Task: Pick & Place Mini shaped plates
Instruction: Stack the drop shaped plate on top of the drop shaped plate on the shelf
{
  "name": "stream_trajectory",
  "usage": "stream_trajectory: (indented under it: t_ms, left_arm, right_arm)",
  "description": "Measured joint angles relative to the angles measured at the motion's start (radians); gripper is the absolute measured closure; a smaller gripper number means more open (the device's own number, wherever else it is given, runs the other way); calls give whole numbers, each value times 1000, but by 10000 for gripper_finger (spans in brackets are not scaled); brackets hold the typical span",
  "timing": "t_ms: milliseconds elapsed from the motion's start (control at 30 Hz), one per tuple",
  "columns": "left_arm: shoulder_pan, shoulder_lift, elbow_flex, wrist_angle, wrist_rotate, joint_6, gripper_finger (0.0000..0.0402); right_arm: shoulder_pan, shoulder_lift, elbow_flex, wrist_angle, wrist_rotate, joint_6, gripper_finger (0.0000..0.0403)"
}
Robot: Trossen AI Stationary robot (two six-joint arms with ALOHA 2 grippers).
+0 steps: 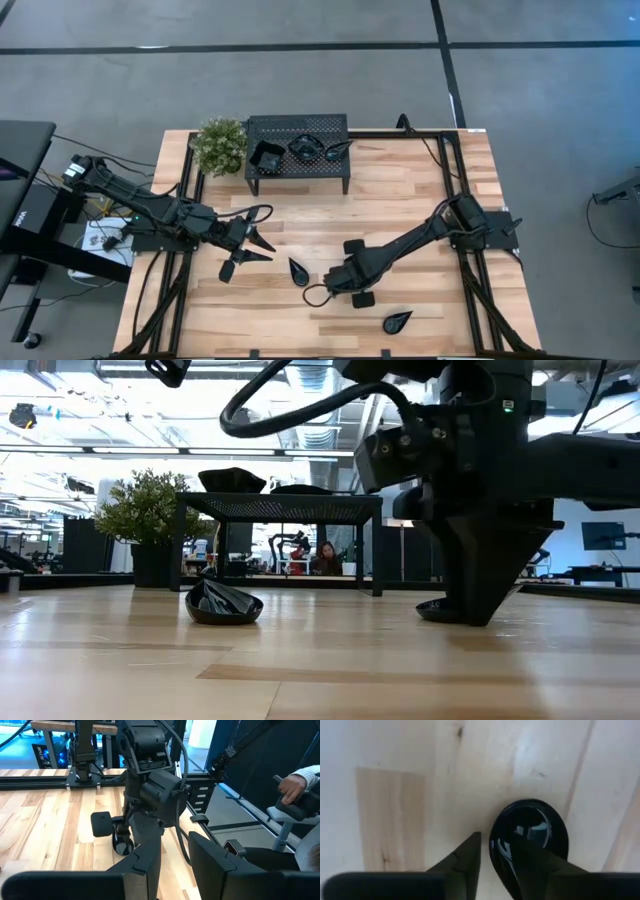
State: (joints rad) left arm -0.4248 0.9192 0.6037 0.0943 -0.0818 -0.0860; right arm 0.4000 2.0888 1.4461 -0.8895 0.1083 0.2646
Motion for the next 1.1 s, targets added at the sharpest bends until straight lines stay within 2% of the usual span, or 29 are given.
stream_trajectory:
  t_ms: [167, 367, 467, 633, 767, 833, 967, 1100]
  left_arm:
    - [0, 0, 0, 0, 0, 0, 302]
    - [0, 0, 0, 0, 0, 3, 302]
    - [0, 0, 0, 0, 0, 3, 302]
    - [0, 0, 0, 1, 0, 3, 302]
    - [0, 0, 0, 2, 0, 3, 302]
    - [0, 0, 0, 2, 0, 3, 302]
    - [0, 0, 0, 3, 0, 3, 302]
    - [0, 0, 0, 1, 0, 3, 302]
  right_arm:
    - [-7, 3, -4, 20, -34, -49, 387]
    - [-11, 15, 99, -85, -17, -123, 393]
    - [-17, 10, 198, -197, 70, -208, 398]
    - [-66, 4, 385, -490, 315, -328, 400]
    - [-146, 0, 531, -655, 499, -400, 398]
    - [-205, -13, 580, -674, 543, -470, 400]
    - [-369, -87, 596, -618, 526, -615, 399]
    - [-550, -134, 593, -573, 419, -691, 401]
